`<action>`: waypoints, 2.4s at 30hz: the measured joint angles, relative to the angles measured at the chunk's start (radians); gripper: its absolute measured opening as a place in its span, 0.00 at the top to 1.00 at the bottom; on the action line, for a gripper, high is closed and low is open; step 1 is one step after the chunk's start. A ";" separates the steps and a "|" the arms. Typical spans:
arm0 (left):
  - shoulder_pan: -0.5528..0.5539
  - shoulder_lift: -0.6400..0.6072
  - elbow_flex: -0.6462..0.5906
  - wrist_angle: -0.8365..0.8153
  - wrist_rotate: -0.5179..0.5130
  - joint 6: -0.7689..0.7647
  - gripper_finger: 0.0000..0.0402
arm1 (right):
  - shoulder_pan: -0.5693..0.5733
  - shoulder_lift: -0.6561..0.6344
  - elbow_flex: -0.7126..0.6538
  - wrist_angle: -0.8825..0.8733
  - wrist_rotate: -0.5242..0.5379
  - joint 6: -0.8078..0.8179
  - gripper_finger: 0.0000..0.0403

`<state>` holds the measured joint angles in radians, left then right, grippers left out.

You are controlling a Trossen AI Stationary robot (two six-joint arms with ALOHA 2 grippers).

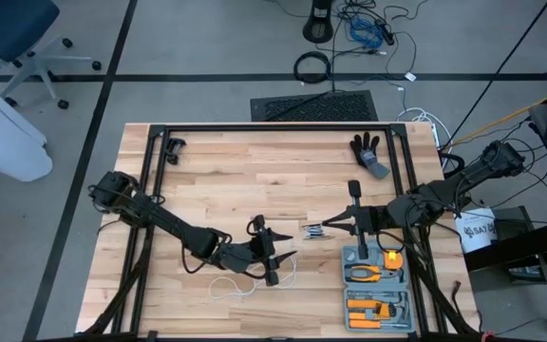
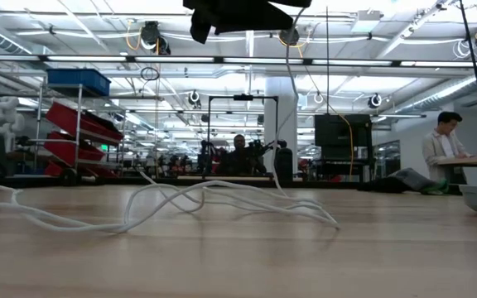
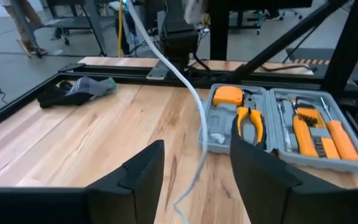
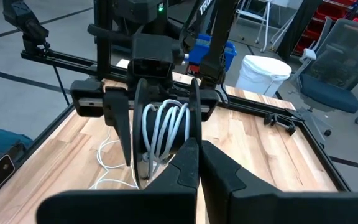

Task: Coil cords
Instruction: Uncoil the white cable wire from the spool

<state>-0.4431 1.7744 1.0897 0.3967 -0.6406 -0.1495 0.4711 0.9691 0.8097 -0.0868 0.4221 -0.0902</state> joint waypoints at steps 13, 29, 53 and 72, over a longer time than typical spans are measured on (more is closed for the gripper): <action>0.016 0.006 0.000 0.019 0.010 -0.010 0.52 | -0.001 0.000 0.000 0.005 0.000 0.000 1.00; 0.019 0.009 0.000 0.013 0.039 -0.022 0.80 | -0.001 0.000 0.000 0.008 0.001 0.008 1.00; -0.062 -0.241 0.000 -0.022 -0.064 0.121 1.00 | -0.001 0.027 0.000 -0.016 0.054 0.036 1.00; -0.026 -0.020 0.174 0.160 0.263 0.220 1.00 | -0.100 0.139 0.000 0.209 0.238 0.078 1.00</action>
<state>-0.4690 1.7544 1.2637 0.5567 -0.3779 0.0709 0.3715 1.1080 0.8093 0.1226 0.6603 -0.0124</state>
